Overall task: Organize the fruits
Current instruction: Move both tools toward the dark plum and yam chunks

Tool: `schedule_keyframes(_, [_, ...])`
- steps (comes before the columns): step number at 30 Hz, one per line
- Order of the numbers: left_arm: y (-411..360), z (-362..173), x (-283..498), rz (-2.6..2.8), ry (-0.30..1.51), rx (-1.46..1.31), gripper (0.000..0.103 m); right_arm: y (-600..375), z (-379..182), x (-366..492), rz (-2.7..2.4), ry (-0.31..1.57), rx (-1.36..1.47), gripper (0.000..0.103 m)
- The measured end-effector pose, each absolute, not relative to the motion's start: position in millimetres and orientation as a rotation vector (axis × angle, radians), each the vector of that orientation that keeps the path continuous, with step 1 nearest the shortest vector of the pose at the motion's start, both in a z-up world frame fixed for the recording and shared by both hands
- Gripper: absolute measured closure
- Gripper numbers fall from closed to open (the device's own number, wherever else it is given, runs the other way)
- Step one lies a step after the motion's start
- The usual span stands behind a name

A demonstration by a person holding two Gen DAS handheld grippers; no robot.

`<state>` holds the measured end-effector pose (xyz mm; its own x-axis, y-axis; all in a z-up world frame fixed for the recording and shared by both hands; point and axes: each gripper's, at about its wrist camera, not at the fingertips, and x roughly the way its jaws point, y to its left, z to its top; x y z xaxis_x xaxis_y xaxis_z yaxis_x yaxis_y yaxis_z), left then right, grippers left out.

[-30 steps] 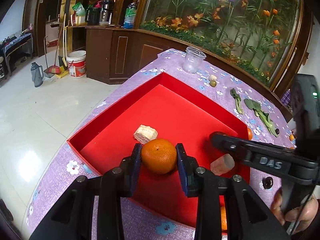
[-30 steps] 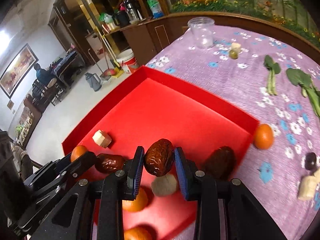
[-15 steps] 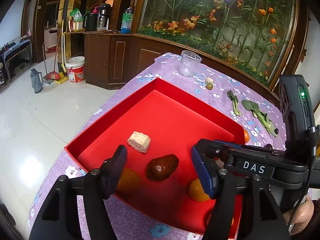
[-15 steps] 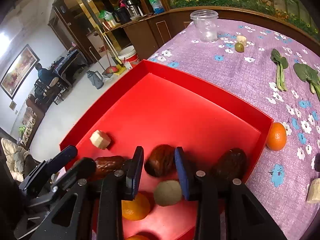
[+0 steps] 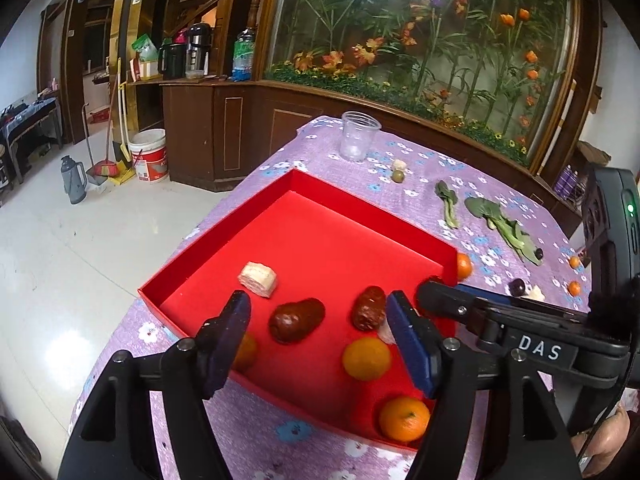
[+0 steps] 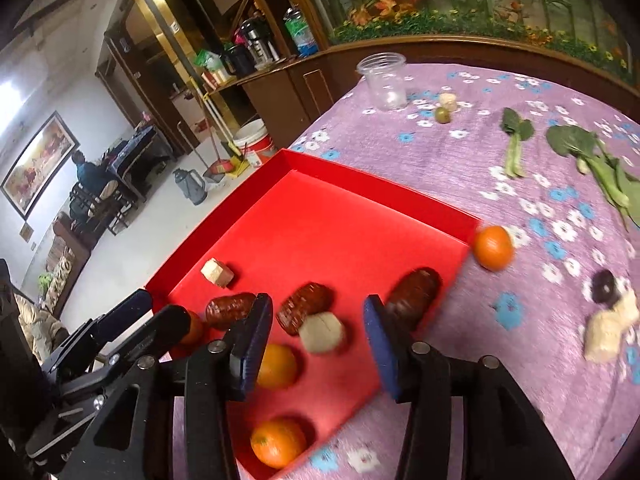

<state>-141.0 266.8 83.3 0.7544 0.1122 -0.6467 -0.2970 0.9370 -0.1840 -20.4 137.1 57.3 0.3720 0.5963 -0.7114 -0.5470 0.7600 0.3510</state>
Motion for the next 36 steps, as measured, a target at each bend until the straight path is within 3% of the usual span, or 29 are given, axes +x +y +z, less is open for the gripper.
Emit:
schedule_keyframes(19, [189, 102, -159, 0.155, 0.695, -0.153, 0.029, -14, 35, -53, 0.547, 0.925, 0.27, 0.045])
schedule_keyframes(36, [137, 75, -132, 0.023, 0.79, -0.134, 0.029, -85, 13, -34, 0.451, 0.947, 0.327, 0.044])
